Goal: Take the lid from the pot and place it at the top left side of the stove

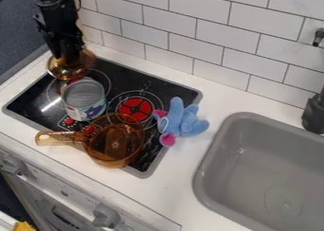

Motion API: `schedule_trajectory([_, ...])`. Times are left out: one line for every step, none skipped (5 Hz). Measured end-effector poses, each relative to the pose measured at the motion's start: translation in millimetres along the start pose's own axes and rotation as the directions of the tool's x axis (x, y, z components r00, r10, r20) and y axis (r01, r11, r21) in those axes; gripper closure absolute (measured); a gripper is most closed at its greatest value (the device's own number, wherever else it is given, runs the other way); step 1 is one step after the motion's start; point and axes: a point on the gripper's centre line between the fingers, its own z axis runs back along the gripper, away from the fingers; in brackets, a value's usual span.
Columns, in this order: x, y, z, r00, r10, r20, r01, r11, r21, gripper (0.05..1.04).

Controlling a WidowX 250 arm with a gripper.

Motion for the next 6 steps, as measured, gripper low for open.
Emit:
schedule_trajectory([8,-1,-13,1.0,-0.015,-0.023,0.015,1.0,0.005,0.698])
schedule_trajectory([12,0,-18,0.999,-0.018,-0.033,0.018,1.0,0.009,0.629])
schedule_trajectory([12,-1,-18,0.999,0.007,-0.033,-0.007,1.0,0.007,0.314])
schedule_trajectory([11,-2,-18,0.999,0.03,-0.038,-0.03,1.0,0.001,0.086])
schedule_trajectory([12,-4,-17,0.999,0.031,-0.032,-0.032,0.999,-0.007,0.08])
schedule_trajectory([13,-2,3,0.999,0.034,-0.006,-0.034,0.999,0.015,0.083])
